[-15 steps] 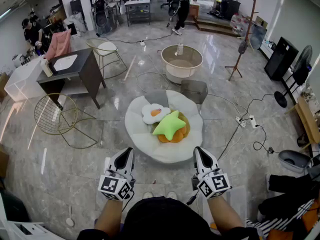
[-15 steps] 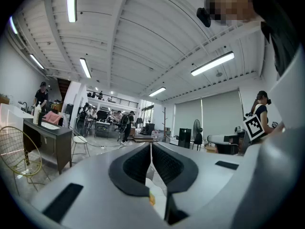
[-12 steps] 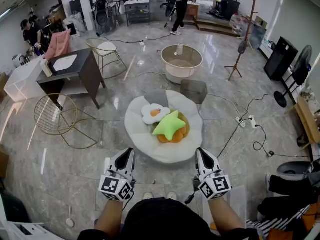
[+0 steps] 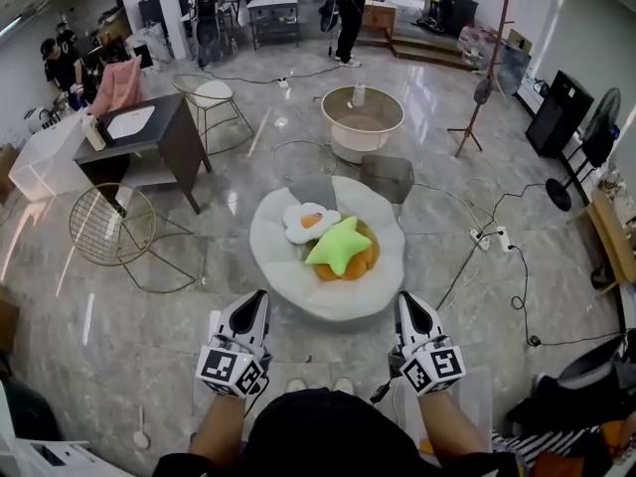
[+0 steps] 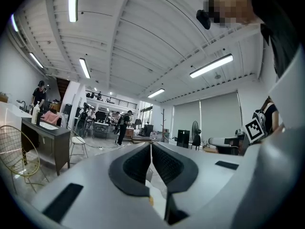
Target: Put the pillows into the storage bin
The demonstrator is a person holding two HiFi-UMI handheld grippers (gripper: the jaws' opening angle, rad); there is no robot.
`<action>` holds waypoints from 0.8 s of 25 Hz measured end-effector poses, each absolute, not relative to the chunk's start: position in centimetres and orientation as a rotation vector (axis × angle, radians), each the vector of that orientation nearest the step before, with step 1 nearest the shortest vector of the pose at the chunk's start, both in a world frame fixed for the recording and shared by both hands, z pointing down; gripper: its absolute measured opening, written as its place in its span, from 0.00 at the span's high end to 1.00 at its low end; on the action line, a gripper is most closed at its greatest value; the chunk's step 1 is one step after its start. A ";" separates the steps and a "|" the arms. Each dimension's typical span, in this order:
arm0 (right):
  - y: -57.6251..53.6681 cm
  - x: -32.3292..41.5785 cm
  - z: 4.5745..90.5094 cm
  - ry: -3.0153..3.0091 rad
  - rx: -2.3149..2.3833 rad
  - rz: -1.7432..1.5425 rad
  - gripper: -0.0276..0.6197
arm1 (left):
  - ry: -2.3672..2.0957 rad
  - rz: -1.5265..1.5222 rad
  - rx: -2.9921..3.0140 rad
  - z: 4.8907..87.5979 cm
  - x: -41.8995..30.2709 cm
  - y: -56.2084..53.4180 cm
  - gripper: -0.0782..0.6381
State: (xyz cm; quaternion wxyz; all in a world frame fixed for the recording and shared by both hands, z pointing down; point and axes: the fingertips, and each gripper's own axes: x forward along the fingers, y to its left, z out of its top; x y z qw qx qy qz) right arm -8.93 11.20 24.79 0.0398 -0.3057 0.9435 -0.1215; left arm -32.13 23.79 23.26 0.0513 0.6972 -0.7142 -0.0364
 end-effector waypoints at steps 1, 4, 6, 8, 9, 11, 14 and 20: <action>11.3 -8.9 24.5 2.882 -0.923 -0.382 0.92 | -2.172 -0.111 2.126 23.0 -32.1 23.7 0.86; 11.4 -8.9 23.6 2.852 -0.914 -0.392 0.91 | -2.171 -0.110 2.138 22.6 -31.9 23.6 0.86; 11.6 -8.9 23.4 2.847 -0.890 -0.377 0.91 | -2.173 -0.118 2.136 22.4 -31.9 23.8 0.86; 11.8 -8.9 23.2 2.856 -0.862 -0.362 0.91 | -2.174 -0.133 2.135 22.2 -31.9 24.1 0.86; 11.9 -8.9 23.1 2.865 -0.851 -0.353 0.91 | -2.173 -0.141 2.137 22.2 -31.9 24.2 0.86; 11.9 -8.8 23.0 2.886 -0.835 -0.327 0.91 | -2.171 -0.155 2.145 22.0 -31.9 24.5 0.86; 11.6 -8.1 22.9 2.912 -0.809 -0.314 0.74 | -2.183 -0.168 2.144 21.8 -31.9 24.8 0.81; 10.0 -6.9 23.6 2.891 -0.841 -0.366 0.43 | -2.244 -0.176 2.049 22.4 -32.5 24.3 0.45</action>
